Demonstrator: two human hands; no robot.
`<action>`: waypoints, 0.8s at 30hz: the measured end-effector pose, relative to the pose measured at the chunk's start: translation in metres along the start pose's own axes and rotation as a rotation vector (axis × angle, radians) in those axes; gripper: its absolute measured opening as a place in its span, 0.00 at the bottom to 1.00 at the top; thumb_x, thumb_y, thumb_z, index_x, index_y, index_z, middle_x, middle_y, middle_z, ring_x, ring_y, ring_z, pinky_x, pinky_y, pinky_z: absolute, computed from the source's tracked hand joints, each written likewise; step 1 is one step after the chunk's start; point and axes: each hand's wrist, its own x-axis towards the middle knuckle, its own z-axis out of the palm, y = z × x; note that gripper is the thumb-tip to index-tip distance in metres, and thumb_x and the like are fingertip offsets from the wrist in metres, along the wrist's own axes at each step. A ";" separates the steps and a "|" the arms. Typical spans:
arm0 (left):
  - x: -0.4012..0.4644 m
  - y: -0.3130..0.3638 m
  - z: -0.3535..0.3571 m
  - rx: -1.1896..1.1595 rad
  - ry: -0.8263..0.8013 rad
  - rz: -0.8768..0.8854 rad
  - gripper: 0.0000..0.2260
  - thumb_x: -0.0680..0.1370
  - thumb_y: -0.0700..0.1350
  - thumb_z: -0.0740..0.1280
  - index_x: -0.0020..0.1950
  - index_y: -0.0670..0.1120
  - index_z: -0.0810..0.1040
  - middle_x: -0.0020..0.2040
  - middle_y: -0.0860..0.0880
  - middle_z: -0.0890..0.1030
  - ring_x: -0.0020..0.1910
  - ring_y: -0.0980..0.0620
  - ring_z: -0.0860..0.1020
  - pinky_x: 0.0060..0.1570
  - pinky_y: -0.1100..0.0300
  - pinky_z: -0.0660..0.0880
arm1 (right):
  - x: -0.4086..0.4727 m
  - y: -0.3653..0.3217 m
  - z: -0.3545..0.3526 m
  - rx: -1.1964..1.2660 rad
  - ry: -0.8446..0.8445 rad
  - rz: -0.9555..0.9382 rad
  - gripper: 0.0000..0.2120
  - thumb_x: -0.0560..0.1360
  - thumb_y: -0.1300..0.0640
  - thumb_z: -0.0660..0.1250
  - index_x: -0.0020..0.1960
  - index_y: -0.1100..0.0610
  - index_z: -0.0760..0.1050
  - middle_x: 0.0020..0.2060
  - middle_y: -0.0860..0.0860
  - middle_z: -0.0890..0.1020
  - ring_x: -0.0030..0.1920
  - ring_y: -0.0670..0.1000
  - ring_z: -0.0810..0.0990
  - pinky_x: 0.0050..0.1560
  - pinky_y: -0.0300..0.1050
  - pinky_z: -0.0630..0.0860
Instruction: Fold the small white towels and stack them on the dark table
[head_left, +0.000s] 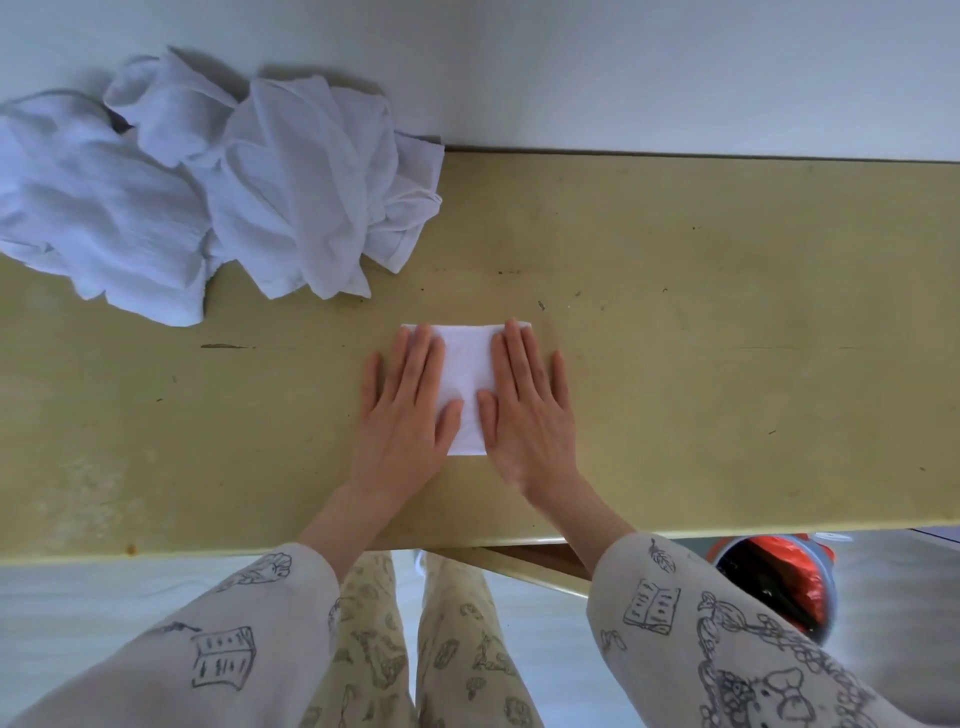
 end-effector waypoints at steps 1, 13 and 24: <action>0.000 -0.004 0.001 0.020 -0.015 -0.001 0.28 0.77 0.54 0.52 0.74 0.40 0.56 0.74 0.43 0.60 0.74 0.48 0.54 0.70 0.47 0.51 | 0.000 0.000 0.000 -0.014 -0.001 0.000 0.27 0.78 0.51 0.50 0.73 0.64 0.58 0.73 0.57 0.61 0.74 0.51 0.53 0.72 0.54 0.51; 0.002 -0.004 -0.012 0.080 -0.185 0.014 0.32 0.79 0.60 0.43 0.74 0.39 0.54 0.75 0.42 0.57 0.74 0.48 0.52 0.70 0.43 0.50 | 0.003 -0.009 -0.009 -0.085 -0.110 0.044 0.28 0.78 0.49 0.49 0.73 0.64 0.55 0.73 0.58 0.62 0.74 0.53 0.53 0.72 0.51 0.49; -0.010 -0.007 -0.032 -0.059 -0.158 0.025 0.26 0.77 0.51 0.48 0.71 0.38 0.64 0.72 0.42 0.65 0.72 0.46 0.63 0.67 0.47 0.64 | -0.006 -0.021 -0.056 0.332 0.010 0.512 0.21 0.77 0.56 0.62 0.67 0.62 0.67 0.64 0.58 0.70 0.64 0.58 0.67 0.63 0.50 0.65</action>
